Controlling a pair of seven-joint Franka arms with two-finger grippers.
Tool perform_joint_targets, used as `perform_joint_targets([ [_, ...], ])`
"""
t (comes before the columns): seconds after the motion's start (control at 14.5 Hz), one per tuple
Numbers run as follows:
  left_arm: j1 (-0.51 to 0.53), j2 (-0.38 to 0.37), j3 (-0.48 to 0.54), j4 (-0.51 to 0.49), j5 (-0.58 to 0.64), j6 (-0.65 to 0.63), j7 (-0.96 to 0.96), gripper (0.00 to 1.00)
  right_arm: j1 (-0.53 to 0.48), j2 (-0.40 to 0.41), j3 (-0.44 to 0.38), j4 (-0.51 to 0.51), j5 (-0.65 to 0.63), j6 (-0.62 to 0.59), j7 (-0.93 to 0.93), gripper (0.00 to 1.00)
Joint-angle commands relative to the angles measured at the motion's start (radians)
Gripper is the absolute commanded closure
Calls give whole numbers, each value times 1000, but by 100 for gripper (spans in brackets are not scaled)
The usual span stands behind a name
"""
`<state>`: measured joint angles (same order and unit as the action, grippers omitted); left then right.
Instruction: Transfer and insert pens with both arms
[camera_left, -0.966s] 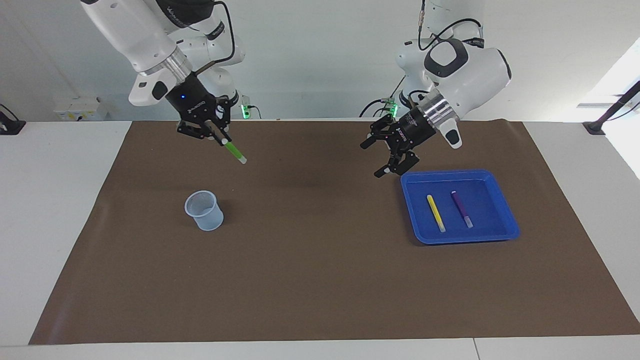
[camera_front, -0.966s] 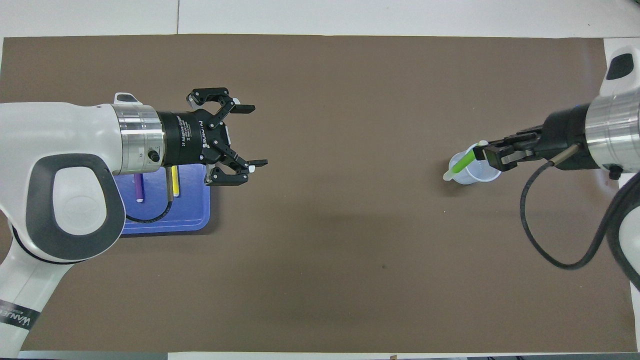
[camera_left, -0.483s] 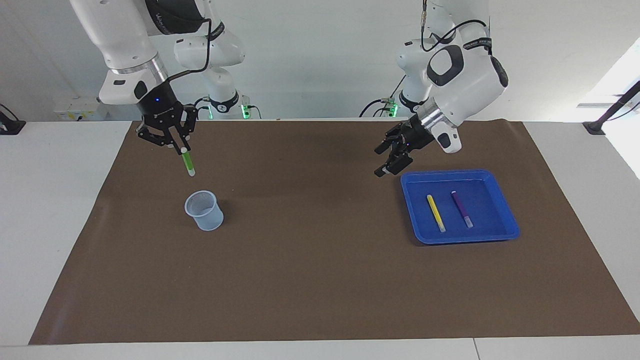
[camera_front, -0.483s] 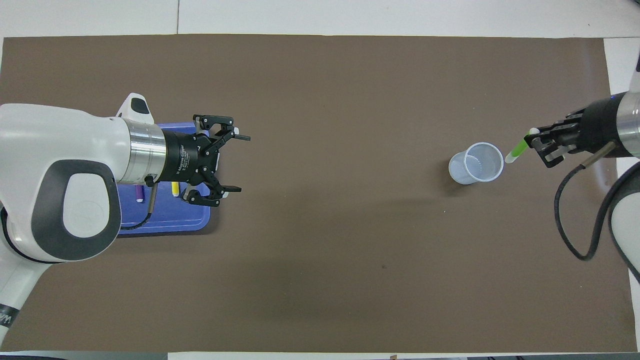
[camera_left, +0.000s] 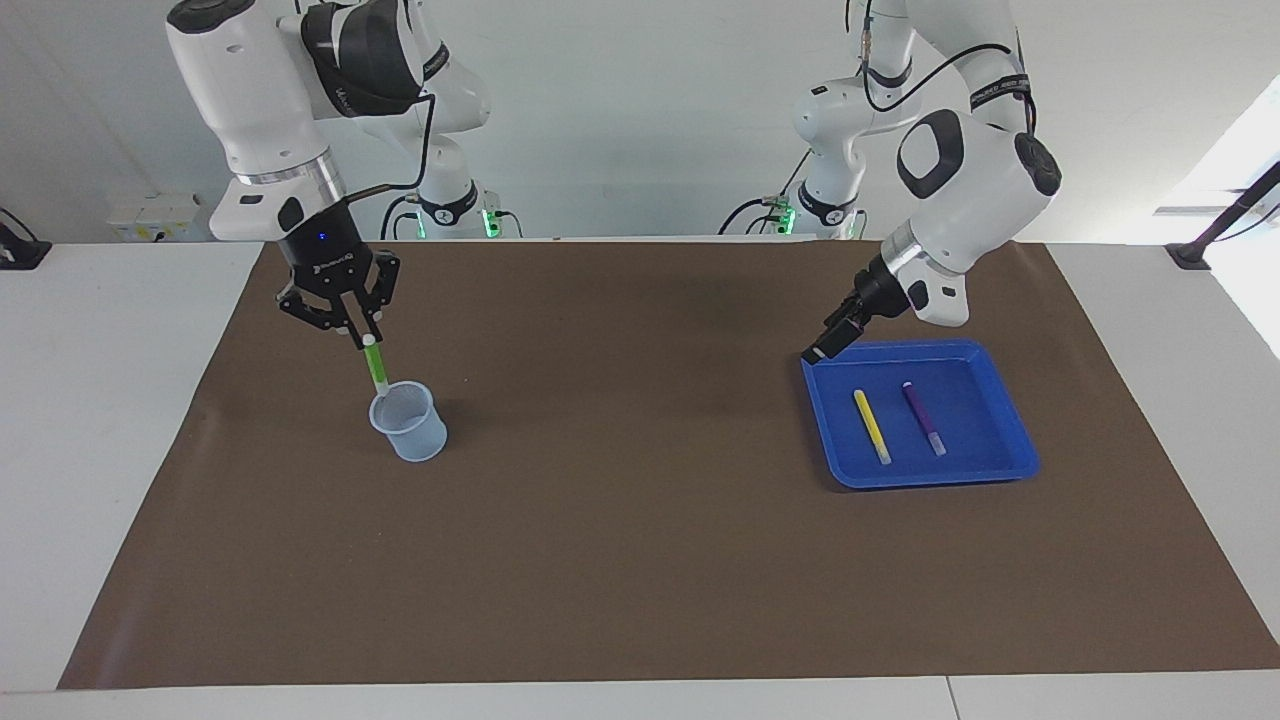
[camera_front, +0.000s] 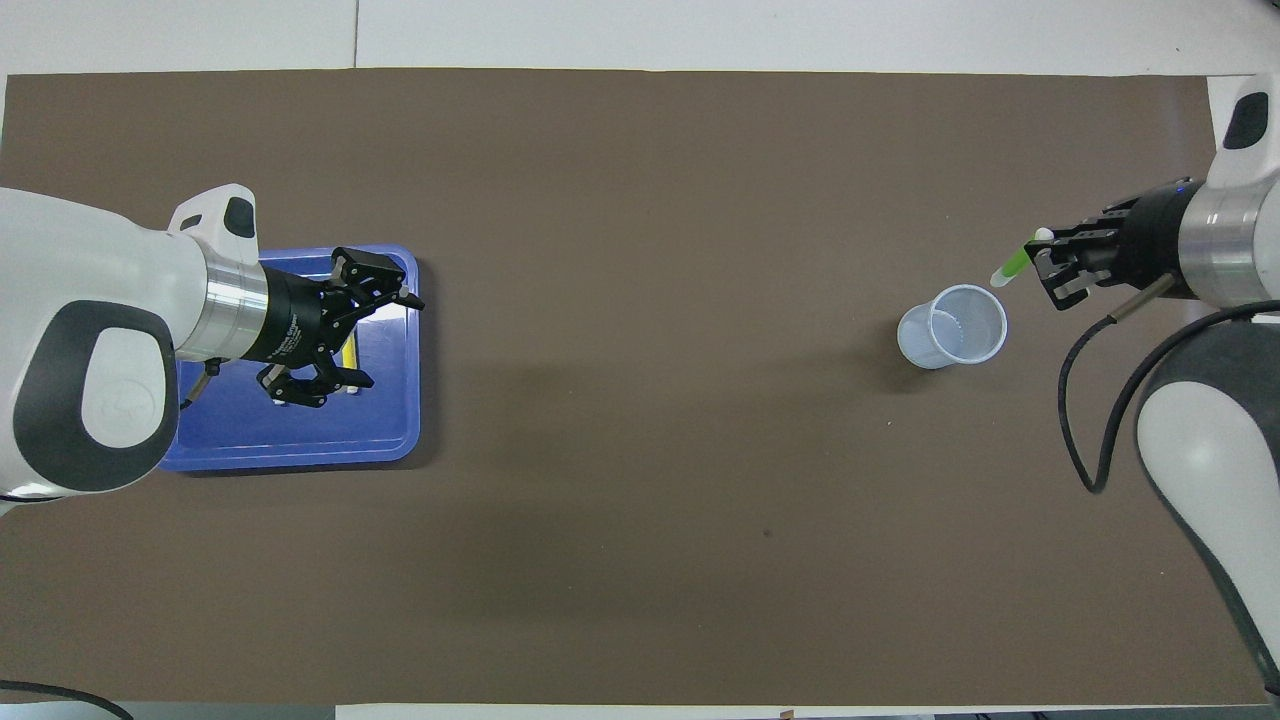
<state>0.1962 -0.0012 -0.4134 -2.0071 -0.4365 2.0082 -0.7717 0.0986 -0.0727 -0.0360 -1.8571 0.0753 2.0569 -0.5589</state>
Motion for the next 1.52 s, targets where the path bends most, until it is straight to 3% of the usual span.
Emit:
perform_joint_targets([
  [0.0, 57, 30, -2, -4, 88, -9, 183, 0, -13, -1, 7, -30, -6, 31, 11, 100],
  [0.34, 78, 125, -2, -7, 369, 56, 495, 0, -14, -13, 7, -135, 72, 111, 59, 100],
  [0.9, 149, 240, -1, -28, 501, 199, 770, 2, -43, -22, 7, -183, 87, 137, 59, 100],
  [1.24, 172, 270, -1, -44, 536, 263, 836, 21, -43, -16, 7, -188, 127, 153, 53, 100],
  [1.45, 177, 293, -1, -42, 542, 300, 836, 23, -36, -22, 5, -230, 127, 197, 42, 100],
])
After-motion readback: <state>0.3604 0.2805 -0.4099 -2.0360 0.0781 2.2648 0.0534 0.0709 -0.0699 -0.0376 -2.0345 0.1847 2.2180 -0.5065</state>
